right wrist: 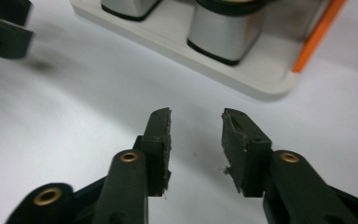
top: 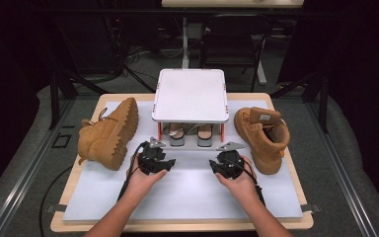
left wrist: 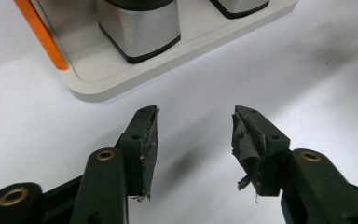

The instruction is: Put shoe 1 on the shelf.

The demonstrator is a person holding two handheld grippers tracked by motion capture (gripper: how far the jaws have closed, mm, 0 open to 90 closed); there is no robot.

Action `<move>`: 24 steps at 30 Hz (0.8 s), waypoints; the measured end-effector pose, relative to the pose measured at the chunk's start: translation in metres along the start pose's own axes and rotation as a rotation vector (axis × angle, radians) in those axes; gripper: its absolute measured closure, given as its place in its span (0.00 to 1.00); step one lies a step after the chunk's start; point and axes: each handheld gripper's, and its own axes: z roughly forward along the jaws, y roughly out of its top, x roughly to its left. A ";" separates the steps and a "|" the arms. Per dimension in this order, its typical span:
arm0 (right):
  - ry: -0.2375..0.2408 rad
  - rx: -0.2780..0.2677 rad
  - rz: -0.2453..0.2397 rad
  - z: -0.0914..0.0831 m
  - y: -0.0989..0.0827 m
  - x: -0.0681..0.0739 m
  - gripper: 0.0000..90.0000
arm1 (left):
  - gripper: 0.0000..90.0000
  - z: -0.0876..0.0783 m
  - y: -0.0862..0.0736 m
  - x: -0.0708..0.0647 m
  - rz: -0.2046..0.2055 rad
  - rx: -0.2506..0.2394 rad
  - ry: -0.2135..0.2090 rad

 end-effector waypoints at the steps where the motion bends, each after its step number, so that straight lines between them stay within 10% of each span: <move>1: 0.008 -0.009 0.005 -0.003 -0.002 -0.001 0.67 | 0.56 -0.002 -0.002 0.001 0.009 -0.005 0.003; 24: 0.056 -0.057 0.016 -0.033 -0.037 -0.014 0.61 | 0.49 -0.029 -0.031 0.016 0.011 -0.018 -0.033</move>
